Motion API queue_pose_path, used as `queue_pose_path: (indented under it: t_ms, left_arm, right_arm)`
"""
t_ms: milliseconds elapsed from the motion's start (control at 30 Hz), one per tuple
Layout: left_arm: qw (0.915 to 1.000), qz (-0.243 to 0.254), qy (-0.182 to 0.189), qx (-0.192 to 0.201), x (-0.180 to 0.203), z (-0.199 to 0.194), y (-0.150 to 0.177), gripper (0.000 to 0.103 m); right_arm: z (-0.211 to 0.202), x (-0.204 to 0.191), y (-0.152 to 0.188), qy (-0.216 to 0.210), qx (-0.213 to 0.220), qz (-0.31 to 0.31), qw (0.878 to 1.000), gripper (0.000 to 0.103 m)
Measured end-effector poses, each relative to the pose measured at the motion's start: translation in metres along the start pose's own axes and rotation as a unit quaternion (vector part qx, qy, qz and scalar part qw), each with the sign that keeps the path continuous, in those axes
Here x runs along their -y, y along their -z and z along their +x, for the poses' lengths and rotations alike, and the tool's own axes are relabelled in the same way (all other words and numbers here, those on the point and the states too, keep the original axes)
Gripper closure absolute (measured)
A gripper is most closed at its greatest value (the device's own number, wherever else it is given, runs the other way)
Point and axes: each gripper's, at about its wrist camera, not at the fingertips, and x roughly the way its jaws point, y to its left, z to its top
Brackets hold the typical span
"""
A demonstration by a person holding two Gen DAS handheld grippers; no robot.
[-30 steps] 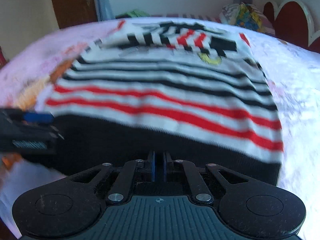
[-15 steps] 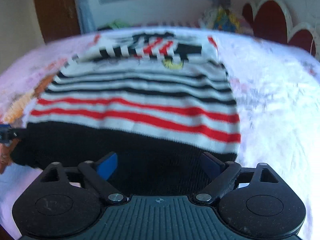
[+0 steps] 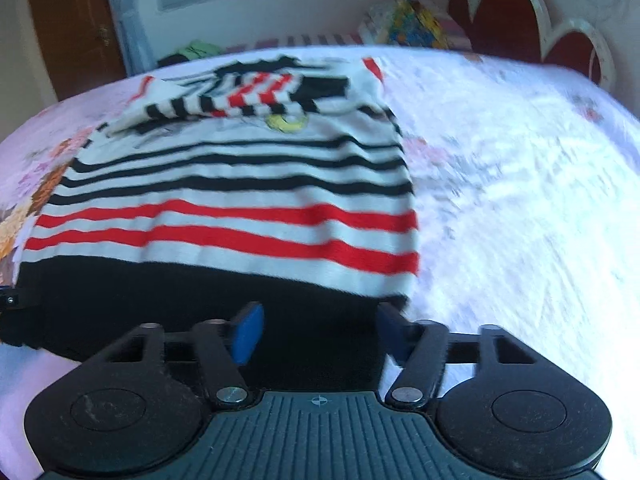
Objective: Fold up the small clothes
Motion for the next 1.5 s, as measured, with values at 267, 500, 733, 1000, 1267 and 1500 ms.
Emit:
queue_pose_path:
  t_ms: [267,500,733,1000,1267,1500]
  left_arm:
    - [0.9997,-0.011,0.021,0.005,0.004,0.002,0.003,0.044]
    - [0.9974,-0.053,0.05,-0.002,-0.003,0.002,-0.001,0.084]
    - [0.9967,-0.058,0.056,-0.012,-0.009,0.005,-0.002,0.084]
    - [0.9944,-0.077,0.072,-0.003,-0.008,0.001,-0.008,0.094]
    - [0.9902,-0.062,0.105,0.068,0.003,-0.022,-0.05,0.094]
    - [0.9849,-0.063,0.113,0.114,0.01,-0.018,-0.102,0.094]
  right_arm:
    - [0.008,0.03,0.007,0.004,-0.027,0.053,0.998,0.042]
    - [0.006,0.028,0.008,-0.02,-0.027,0.067,0.997,0.053]
    - [0.007,0.033,0.008,-0.035,-0.037,0.071,0.996,0.063]
    - [0.007,0.033,0.001,-0.067,-0.052,0.068,0.994,0.094]
    - [-0.01,0.037,-0.038,-0.113,0.007,0.085,0.99,0.096]
    - [-0.01,0.044,-0.096,-0.116,0.065,0.08,0.988,0.099]
